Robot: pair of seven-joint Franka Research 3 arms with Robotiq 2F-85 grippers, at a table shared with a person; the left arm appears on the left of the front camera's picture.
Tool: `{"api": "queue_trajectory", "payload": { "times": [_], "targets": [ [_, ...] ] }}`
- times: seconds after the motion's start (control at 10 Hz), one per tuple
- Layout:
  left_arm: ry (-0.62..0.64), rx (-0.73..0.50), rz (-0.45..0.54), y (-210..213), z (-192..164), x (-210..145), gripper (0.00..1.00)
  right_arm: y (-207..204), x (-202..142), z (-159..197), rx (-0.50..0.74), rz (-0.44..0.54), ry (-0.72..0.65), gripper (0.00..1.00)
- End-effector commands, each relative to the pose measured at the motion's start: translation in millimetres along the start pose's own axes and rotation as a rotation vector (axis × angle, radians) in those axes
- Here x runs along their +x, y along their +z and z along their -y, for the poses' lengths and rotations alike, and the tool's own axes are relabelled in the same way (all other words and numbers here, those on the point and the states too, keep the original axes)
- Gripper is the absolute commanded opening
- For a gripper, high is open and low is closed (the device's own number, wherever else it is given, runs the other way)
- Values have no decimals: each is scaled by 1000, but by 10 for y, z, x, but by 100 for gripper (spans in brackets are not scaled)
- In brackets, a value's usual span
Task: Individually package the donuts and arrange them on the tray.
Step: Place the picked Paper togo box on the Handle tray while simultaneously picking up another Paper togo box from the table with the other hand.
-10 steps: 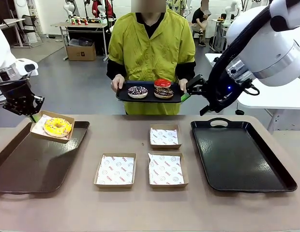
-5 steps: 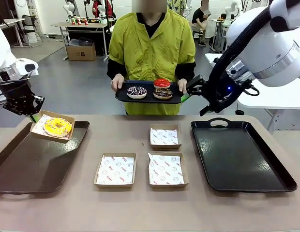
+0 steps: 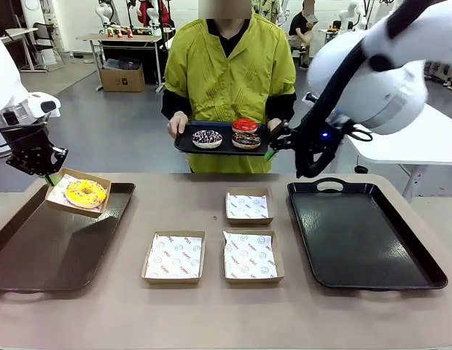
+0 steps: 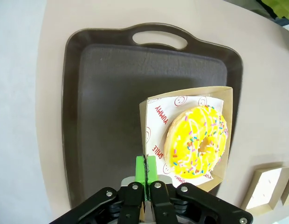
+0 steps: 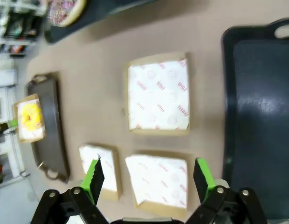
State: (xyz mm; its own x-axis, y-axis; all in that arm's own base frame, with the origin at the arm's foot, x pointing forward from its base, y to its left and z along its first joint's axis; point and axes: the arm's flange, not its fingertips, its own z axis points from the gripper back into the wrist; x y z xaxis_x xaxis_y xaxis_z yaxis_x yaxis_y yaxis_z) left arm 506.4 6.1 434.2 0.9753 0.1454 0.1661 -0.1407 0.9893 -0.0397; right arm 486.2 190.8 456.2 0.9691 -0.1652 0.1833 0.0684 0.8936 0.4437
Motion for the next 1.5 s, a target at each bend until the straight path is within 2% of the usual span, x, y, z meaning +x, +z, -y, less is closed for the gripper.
{"api": "queue_trajectory", "payload": {
  "times": [0.0, 0.4, 0.8, 1.4],
  "targets": [
    [-49, 16, 3, -120, -116, 230, 1, -393, 318, -307, -197, 16, -29, 100],
    [-112, -28, -37, -292, -135, 405, 1, -1020, 376, -376, -383, 66, 54, 100],
    [-120, -67, -38, -355, -23, 458, 1, -1184, 326, -295, -352, 16, 32, 100],
    [-147, -77, -33, -452, 172, 496, 1, -1346, 246, -138, -275, 7, 60, 100]
  ]
}}
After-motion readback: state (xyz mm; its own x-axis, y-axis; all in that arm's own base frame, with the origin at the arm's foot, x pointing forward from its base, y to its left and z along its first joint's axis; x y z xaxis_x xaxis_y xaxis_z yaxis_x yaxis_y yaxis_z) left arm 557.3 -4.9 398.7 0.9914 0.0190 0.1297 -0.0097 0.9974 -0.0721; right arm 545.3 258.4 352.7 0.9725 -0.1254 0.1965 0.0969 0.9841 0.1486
